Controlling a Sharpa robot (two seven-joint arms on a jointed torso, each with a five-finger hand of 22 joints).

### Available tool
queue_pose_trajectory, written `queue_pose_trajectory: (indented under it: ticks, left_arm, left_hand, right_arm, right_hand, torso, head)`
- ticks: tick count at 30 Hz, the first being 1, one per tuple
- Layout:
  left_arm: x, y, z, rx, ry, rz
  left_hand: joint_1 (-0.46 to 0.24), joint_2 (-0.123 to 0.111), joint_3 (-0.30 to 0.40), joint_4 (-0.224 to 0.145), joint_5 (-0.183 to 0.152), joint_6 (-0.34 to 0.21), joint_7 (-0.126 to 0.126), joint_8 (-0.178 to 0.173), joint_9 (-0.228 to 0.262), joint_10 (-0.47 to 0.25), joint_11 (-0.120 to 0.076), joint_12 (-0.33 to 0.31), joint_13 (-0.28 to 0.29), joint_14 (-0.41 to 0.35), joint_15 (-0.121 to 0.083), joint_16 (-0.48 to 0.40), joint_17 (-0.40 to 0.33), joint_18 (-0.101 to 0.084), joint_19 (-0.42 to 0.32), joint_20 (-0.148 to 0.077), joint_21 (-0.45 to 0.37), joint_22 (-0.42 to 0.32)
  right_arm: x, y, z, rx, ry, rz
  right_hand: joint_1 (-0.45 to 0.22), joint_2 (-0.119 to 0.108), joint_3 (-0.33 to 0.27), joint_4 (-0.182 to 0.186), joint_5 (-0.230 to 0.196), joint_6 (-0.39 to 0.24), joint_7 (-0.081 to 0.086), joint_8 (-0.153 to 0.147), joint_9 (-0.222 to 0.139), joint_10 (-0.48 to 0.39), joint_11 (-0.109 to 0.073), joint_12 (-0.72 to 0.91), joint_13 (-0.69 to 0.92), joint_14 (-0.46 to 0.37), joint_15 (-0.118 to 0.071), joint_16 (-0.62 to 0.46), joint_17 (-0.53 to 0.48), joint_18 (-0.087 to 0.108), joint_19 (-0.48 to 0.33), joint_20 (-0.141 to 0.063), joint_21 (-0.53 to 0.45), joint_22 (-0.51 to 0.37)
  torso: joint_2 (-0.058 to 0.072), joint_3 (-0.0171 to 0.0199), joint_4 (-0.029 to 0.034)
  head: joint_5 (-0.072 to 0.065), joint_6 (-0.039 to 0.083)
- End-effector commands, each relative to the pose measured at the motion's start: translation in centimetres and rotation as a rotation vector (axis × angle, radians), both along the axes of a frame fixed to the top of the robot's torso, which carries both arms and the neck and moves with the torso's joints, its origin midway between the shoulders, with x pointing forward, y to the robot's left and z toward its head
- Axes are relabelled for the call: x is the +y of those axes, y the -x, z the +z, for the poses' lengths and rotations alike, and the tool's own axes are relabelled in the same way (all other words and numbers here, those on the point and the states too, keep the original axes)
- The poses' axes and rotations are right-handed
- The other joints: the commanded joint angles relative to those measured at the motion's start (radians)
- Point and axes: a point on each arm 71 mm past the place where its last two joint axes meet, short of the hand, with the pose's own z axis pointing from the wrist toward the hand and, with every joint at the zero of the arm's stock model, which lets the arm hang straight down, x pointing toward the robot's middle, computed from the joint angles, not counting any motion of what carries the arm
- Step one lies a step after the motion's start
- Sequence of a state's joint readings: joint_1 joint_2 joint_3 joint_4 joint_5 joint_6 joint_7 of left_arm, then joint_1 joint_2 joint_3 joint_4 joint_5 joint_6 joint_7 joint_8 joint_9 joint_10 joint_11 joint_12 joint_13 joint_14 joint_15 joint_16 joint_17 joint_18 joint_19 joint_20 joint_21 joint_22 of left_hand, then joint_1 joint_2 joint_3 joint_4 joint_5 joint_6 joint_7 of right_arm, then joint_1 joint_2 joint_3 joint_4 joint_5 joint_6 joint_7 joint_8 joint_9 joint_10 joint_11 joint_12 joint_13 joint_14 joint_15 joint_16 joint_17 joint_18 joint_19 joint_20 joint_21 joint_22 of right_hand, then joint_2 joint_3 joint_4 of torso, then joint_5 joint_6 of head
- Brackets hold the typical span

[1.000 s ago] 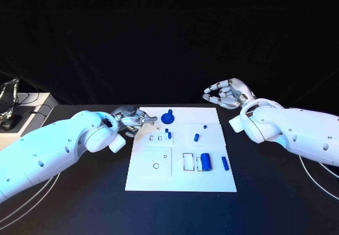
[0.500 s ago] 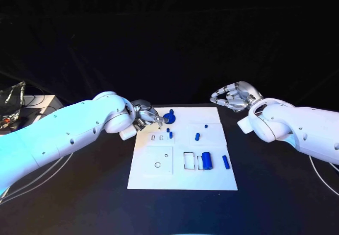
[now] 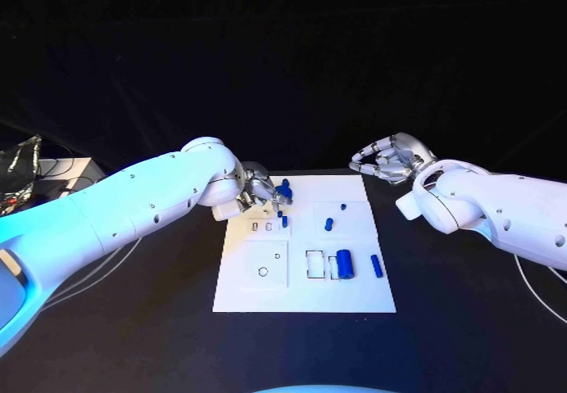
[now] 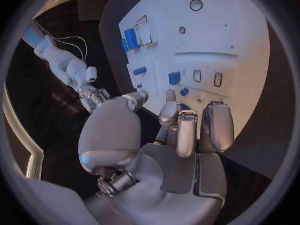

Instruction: Assemble the parts on the task board

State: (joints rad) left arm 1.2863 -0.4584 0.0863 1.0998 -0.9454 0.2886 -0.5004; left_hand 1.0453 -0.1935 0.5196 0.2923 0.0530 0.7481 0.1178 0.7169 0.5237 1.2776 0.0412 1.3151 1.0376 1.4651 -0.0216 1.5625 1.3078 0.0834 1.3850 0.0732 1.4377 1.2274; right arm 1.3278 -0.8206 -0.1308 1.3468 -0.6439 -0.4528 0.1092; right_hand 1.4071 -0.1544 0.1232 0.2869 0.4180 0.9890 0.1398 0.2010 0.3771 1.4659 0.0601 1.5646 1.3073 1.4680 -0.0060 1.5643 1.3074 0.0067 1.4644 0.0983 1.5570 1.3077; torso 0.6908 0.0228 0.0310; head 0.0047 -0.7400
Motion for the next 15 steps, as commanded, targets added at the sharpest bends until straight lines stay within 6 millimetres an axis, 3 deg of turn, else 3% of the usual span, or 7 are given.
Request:
queue_pose_trajectory:
  ticks: [1, 15]
  left_arm:
    - [-0.26, -0.11, -0.12, 0.021, -0.084, -0.051]
    - [-0.77, -0.80, -0.47, 0.045, -0.126, -0.060]
  left_hand:
    - [-0.011, 0.001, -0.007, 0.000, -0.003, -0.009, 0.001, 0.002, 0.001, -0.008, 0.002, -0.004, -0.002, 0.097, 0.001, -0.001, 0.239, -0.013, -0.001, 0.006, 0.005, 0.000]
    - [-0.016, 0.009, -0.010, 0.000, -0.003, -0.009, 0.001, 0.003, 0.004, -0.007, 0.002, -0.003, 0.001, 0.099, 0.002, 0.001, 0.245, -0.014, 0.001, 0.007, 0.007, 0.005]
  right_arm:
    - [0.21, -0.02, -0.05, 0.004, 0.024, 0.015]
    - [0.38, -0.08, -0.06, 0.003, 0.030, 0.018]
  right_hand:
    - [-0.007, -0.006, 0.006, 0.000, 0.000, -0.010, 0.000, 0.005, 0.002, 0.105, -0.001, 0.006, 0.263, 0.103, -0.005, 0.007, 0.263, -0.002, 0.097, -0.005, -0.003, 0.251]
    - [-0.010, -0.006, 0.008, 0.001, -0.001, -0.013, 0.000, 0.005, 0.005, 0.105, 0.000, 0.006, 0.263, 0.103, -0.005, 0.007, 0.263, -0.002, 0.097, -0.005, -0.004, 0.250]
  torso:
    - [0.002, -0.0009, -0.0002]
    - [0.006, -0.0019, -0.0029]
  head:
    - [-0.004, 0.000]
    - [-0.004, -0.008]
